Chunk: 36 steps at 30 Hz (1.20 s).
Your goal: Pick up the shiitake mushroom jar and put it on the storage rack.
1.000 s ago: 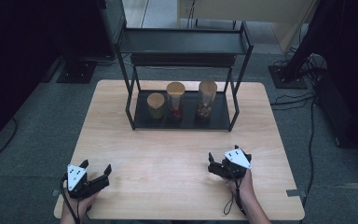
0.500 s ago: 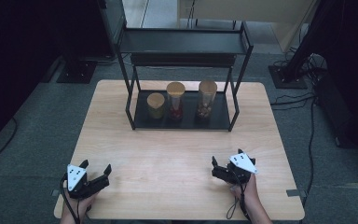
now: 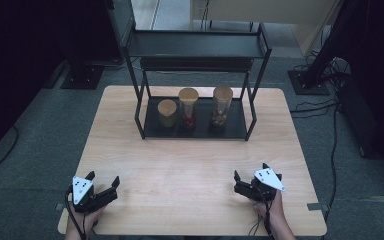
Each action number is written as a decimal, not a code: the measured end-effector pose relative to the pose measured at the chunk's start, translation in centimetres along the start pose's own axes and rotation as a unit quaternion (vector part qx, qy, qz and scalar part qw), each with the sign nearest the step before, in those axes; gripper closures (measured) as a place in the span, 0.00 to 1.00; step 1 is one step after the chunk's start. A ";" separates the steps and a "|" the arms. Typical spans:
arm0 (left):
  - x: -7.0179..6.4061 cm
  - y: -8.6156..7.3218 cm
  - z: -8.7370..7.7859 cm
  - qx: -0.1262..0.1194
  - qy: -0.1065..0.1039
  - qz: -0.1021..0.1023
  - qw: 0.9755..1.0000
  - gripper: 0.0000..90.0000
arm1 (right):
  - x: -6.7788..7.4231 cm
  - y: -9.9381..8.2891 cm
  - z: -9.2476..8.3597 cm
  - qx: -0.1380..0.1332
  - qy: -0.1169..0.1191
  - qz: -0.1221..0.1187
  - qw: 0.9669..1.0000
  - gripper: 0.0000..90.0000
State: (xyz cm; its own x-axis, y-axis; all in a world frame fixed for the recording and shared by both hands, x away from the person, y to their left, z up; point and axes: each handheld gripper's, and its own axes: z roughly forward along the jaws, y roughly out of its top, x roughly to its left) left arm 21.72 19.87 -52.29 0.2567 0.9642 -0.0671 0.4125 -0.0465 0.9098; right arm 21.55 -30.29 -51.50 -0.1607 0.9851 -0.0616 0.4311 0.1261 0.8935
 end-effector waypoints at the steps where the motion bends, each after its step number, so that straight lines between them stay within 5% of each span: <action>1: 0.0 0.0 0.0 0.000 0.000 0.000 1.000 0.12 | -0.1 -0.1 -0.1 0.000 -0.002 -0.003 1.000 0.00; 36: -0.2 0.0 0.1 0.005 0.010 0.004 1.000 0.12 | -5.6 -1.8 -3.2 0.006 -0.035 0.014 0.999 0.00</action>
State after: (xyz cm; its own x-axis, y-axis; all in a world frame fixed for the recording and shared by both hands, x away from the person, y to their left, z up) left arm 21.79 19.64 -52.29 0.2415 0.9690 -0.0520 0.4190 -0.0558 0.9063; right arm 18.87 -36.41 -51.38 -0.0855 0.9941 -0.0671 0.4453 0.0984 0.8899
